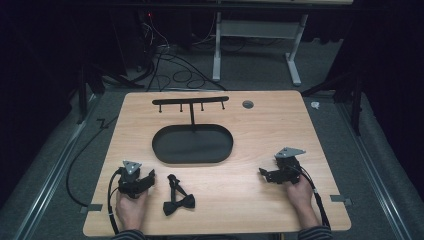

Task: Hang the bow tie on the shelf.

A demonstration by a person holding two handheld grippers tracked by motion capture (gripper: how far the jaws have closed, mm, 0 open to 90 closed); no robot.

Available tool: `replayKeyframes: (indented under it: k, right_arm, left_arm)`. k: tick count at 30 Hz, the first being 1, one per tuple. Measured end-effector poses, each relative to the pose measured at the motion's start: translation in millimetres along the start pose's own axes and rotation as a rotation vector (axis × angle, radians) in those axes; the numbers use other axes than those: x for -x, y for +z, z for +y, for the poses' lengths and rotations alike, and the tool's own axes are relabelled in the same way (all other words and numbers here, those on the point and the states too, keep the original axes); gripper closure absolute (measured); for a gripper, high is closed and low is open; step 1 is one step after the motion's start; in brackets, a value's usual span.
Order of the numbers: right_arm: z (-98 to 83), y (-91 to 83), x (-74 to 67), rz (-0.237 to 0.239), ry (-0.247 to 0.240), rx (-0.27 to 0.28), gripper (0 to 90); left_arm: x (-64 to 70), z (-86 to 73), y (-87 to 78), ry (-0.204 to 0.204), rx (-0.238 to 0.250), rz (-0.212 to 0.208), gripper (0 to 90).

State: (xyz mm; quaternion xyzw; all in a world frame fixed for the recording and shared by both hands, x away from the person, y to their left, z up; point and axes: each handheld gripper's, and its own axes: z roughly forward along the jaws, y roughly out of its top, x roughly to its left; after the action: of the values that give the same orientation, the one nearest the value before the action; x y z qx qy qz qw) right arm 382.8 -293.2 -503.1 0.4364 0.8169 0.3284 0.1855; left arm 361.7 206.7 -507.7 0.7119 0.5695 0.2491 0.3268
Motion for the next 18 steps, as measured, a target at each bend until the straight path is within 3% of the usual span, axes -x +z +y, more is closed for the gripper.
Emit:
replayKeyframes:
  k: [18]
  right_arm:
    - [0.0,0.0,0.0,0.0,0.001,-0.001,14.3]
  left_arm:
    - [0.2,0.1,0.1,0.001,-0.002,-0.006,36.7]
